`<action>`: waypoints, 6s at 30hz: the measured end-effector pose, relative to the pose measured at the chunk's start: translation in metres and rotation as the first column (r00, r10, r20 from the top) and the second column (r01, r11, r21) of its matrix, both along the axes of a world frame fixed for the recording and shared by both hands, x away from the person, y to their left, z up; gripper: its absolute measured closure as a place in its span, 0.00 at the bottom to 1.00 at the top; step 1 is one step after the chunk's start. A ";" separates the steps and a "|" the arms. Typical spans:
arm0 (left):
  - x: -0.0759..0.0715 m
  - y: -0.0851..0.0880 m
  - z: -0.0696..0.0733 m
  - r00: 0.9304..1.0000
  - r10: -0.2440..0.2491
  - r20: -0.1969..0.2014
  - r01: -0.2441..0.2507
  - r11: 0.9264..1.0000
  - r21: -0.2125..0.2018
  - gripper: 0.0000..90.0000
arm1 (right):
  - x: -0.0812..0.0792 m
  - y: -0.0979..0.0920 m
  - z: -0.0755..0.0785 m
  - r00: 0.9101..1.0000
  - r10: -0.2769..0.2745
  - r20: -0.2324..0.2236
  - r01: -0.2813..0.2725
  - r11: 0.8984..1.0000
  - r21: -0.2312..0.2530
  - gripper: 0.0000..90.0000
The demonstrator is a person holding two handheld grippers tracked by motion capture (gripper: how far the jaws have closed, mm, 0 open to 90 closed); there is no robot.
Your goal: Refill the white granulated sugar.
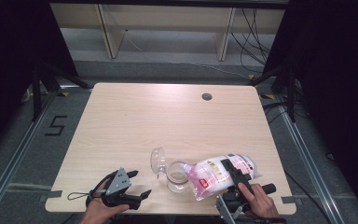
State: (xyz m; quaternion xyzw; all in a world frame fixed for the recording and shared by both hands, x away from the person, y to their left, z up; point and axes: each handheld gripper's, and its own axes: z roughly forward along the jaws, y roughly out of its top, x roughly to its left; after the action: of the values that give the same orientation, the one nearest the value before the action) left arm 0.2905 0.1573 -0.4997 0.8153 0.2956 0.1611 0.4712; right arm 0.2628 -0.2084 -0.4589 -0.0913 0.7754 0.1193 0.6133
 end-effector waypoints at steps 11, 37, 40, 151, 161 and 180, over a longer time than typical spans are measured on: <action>0.000 0.000 0.000 1.000 -0.004 -0.006 0.004 1.000 0.002 0.21 | -0.002 0.008 0.000 0.997 0.023 0.078 -0.009 0.985 -0.174 0.52; 0.000 0.000 -0.001 1.000 -0.006 -0.003 0.006 1.000 0.007 0.21 | 0.004 0.014 0.005 0.981 0.107 0.162 -0.053 0.951 -0.306 0.53; 0.000 -0.001 -0.001 1.000 -0.001 -0.007 0.001 1.000 -0.007 0.21 | 0.004 0.014 0.004 0.982 0.103 0.160 -0.049 0.951 -0.307 0.53; -0.001 0.005 0.002 0.999 0.009 -0.032 -0.009 1.000 -0.025 0.20 | -0.002 0.013 0.014 0.970 0.130 0.205 -0.050 0.933 -0.356 0.56; 0.000 0.005 0.003 0.999 0.011 -0.033 -0.011 1.000 -0.012 0.20 | -0.003 0.013 0.011 0.967 0.122 0.224 -0.036 0.935 -0.352 0.56; 0.000 0.005 0.002 0.999 0.009 -0.034 -0.010 1.000 -0.022 0.20 | -0.001 0.013 0.014 0.959 0.165 0.233 -0.058 0.912 -0.406 0.56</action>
State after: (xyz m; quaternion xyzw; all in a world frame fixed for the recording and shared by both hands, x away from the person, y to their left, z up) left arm 0.2906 0.1626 -0.4974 0.8112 0.3092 0.1460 0.4744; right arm 0.2620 -0.1954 -0.4449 -0.2727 0.6890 -0.0177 0.6713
